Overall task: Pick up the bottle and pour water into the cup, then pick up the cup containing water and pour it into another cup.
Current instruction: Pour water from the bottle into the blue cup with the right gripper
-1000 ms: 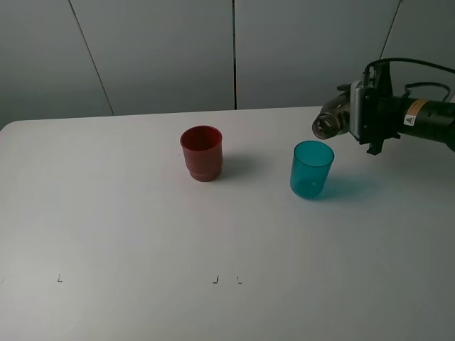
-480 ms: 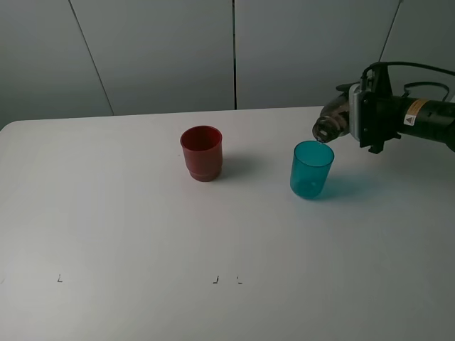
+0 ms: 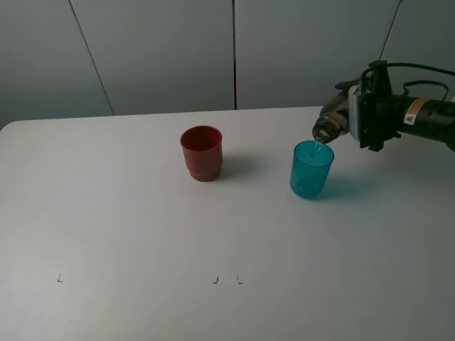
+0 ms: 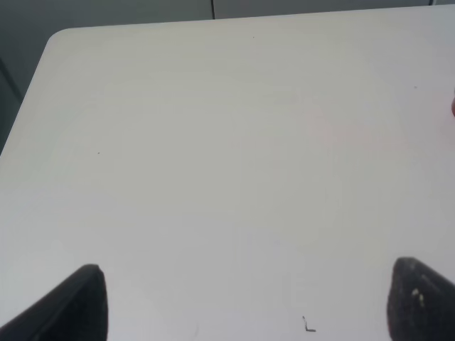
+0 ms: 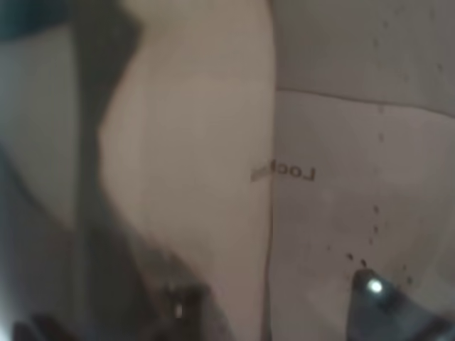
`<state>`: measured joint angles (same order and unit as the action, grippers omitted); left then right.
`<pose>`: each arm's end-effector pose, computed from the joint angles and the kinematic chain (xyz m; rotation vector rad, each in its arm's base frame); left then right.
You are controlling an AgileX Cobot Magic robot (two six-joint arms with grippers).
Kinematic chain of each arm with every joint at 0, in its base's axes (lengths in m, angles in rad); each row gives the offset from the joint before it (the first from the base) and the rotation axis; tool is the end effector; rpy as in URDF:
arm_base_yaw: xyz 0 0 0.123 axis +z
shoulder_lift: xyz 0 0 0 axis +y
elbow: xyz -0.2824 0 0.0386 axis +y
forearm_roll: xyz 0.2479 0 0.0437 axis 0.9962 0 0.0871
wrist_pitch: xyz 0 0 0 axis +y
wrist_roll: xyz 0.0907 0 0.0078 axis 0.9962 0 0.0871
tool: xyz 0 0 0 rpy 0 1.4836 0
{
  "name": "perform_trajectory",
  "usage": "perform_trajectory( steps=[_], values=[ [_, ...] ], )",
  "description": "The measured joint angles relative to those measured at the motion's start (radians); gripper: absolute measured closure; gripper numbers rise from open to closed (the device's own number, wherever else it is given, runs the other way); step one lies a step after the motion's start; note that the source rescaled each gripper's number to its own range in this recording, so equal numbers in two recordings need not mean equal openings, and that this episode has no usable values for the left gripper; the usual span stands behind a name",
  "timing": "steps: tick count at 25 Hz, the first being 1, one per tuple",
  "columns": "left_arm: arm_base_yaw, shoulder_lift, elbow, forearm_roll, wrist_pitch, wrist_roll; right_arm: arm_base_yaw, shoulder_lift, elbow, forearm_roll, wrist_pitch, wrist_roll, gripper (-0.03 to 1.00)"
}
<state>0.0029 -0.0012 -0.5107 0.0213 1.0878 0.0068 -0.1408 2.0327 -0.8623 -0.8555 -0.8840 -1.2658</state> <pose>-0.0074 0.0017 0.2780 0.0025 2.0595 0.0315 0.3689 0.0013 0.1179 -1.7461 0.9191 -0.7531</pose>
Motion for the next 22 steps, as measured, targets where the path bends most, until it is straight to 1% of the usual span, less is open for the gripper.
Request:
perform_trajectory(
  steps=[6, 22],
  values=[
    [0.0, 0.0, 0.0, 0.0, 0.0, 0.0, 0.0, 0.0, 0.0, 0.0, 0.0, -0.027, 0.97],
    [0.0, 0.0, 0.0, 0.0, 0.0, 0.0, 0.0, -0.002, 0.0, 0.002, -0.016, -0.055, 0.97]
  ],
)
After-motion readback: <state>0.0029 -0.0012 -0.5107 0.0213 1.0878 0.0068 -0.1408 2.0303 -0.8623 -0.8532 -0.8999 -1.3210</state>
